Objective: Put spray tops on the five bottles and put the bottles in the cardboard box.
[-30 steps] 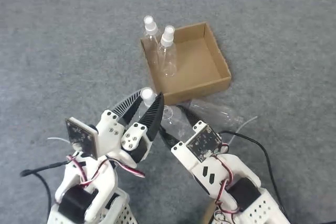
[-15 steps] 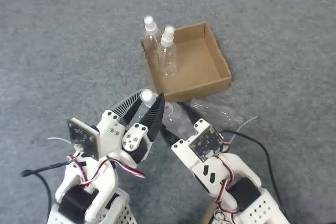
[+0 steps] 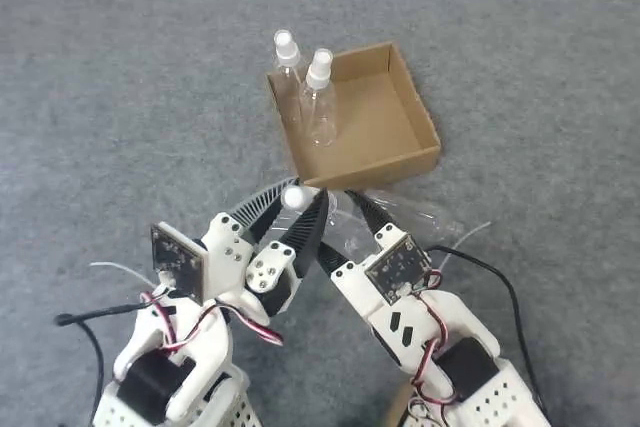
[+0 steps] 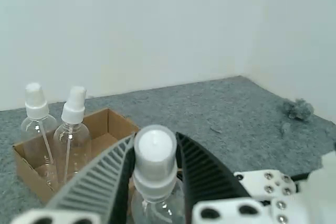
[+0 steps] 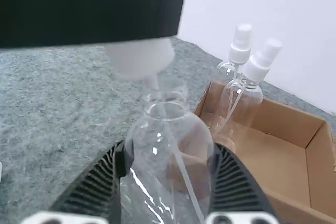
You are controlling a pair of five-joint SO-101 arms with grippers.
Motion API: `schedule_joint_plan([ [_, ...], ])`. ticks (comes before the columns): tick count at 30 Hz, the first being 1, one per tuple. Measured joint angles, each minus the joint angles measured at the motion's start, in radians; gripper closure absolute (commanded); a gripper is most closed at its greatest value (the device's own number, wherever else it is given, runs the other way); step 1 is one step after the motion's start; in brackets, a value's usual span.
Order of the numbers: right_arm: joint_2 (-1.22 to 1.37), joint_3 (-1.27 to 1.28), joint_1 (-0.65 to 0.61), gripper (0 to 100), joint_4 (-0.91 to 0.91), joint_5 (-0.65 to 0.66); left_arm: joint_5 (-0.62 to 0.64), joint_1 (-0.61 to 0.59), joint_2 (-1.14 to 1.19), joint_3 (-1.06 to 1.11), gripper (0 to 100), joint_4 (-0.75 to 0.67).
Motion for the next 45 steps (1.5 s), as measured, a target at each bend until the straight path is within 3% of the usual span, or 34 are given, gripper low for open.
schedule_joint_plan([
  [14,0.000,0.000,0.002,93.7,0.000,-0.002,-0.017,0.011,-0.002,0.020,80,0.000],
  [34,0.000,0.000,0.002,93.7,0.002,-0.002,-0.020,-0.104,-0.002,-0.055,79,0.044],
  [45,0.000,0.000,0.002,93.7,0.002,-0.002,-0.020,-0.399,-0.002,-0.104,79,0.048],
])
